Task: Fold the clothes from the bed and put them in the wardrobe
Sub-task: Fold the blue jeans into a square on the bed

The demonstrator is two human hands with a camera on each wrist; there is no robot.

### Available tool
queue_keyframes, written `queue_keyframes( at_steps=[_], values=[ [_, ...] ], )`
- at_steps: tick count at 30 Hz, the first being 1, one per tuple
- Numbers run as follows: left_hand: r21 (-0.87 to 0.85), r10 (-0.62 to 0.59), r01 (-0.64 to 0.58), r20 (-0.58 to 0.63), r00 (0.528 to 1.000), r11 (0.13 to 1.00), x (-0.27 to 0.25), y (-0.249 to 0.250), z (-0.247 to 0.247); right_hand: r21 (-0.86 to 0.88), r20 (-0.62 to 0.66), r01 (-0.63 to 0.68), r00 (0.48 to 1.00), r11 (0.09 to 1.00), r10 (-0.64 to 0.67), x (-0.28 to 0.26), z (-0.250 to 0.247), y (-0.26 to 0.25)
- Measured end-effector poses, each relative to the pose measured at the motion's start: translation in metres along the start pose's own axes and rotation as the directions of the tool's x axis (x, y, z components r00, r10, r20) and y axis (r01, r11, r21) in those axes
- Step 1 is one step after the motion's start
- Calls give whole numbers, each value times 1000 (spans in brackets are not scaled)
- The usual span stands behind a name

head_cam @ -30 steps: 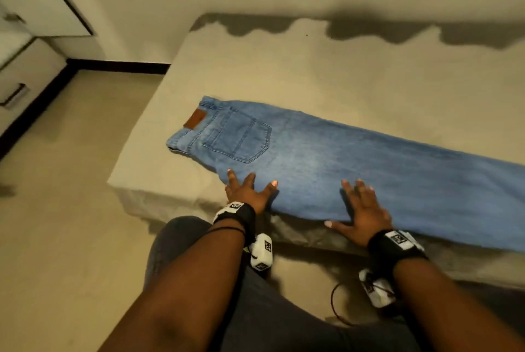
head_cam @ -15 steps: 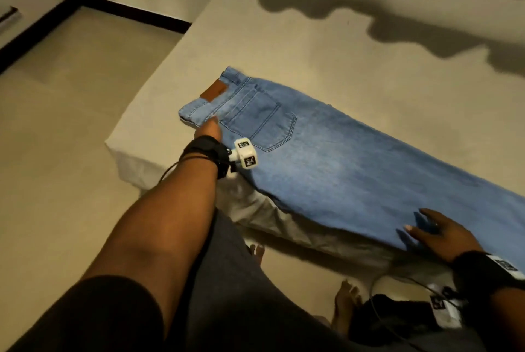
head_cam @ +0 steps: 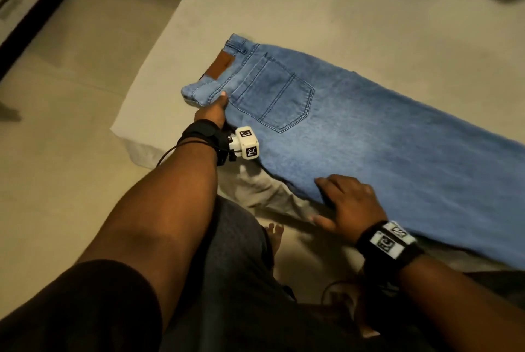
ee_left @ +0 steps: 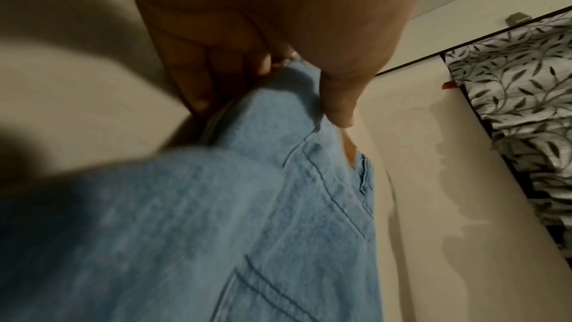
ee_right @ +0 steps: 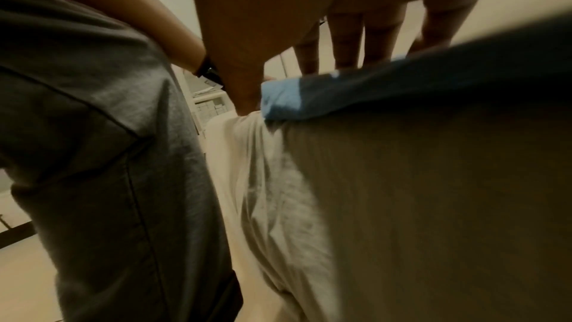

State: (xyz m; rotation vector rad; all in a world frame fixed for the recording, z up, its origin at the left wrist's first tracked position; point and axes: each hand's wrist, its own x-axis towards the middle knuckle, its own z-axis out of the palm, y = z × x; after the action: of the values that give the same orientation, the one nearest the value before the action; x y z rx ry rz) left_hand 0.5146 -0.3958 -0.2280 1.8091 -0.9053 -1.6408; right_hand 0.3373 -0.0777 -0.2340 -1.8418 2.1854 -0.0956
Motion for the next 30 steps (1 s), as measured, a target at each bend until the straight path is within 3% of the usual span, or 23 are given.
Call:
queue_keyframes(
  at_steps=[2,4,7,9,11,13,15,17,18,19,20,21,22,23,24,26,28,30],
  values=[
    [99,24,-21,-28,999,995,0,2,-2,-7,-36,-18,999,1000,18,18,9,-20],
    [268,130,-106,-75,989,957,3,7,-3,31,-66,-50,996,998,52,33,13,-21],
    [200,341,-319,-84,936,926,14,14,-4,164,-105,-108,986,981,126,45,7,2],
    [301,329,-295,-69,942,907,20,5,-6,187,-56,-89,993,978,101,46,2,13],
    [443,219,-171,-59,974,880,26,-1,-12,260,37,-47,999,965,38,50,4,13],
    [429,162,-115,-75,984,896,35,-2,-18,331,78,-17,997,943,-9,47,3,12],
    [372,230,-172,-117,966,912,32,4,-12,376,73,32,995,926,-65,36,-1,18],
    [427,392,-273,-220,893,862,13,12,3,336,-38,26,999,941,-14,19,-8,26],
    [532,524,-352,-212,825,770,-1,13,14,285,-106,-35,992,958,68,13,-9,29],
    [609,664,-485,-93,742,628,-21,10,29,236,-123,-130,979,963,163,7,-8,31],
    [616,739,-636,124,662,466,-41,3,46,184,-69,-222,969,958,238,4,-5,30],
    [571,721,-755,369,586,321,-66,-10,65,123,25,-279,960,952,278,2,1,29],
    [538,621,-821,582,525,190,-85,-33,83,60,107,-292,953,955,285,1,9,29],
    [543,446,-837,736,508,57,-109,-56,97,7,162,-281,947,960,277,1,17,30],
    [564,249,-823,809,532,-73,-128,-81,106,-22,195,-268,944,963,267,0,23,33],
    [568,11,-768,806,592,-296,-140,-121,106,-22,235,-237,943,971,235,0,23,39],
    [564,-25,-732,785,618,-381,-135,-135,97,-6,262,-214,942,977,208,-10,16,55],
    [584,11,-716,778,628,-383,-128,-132,90,11,289,-275,921,961,260,-29,7,81]
  ],
)
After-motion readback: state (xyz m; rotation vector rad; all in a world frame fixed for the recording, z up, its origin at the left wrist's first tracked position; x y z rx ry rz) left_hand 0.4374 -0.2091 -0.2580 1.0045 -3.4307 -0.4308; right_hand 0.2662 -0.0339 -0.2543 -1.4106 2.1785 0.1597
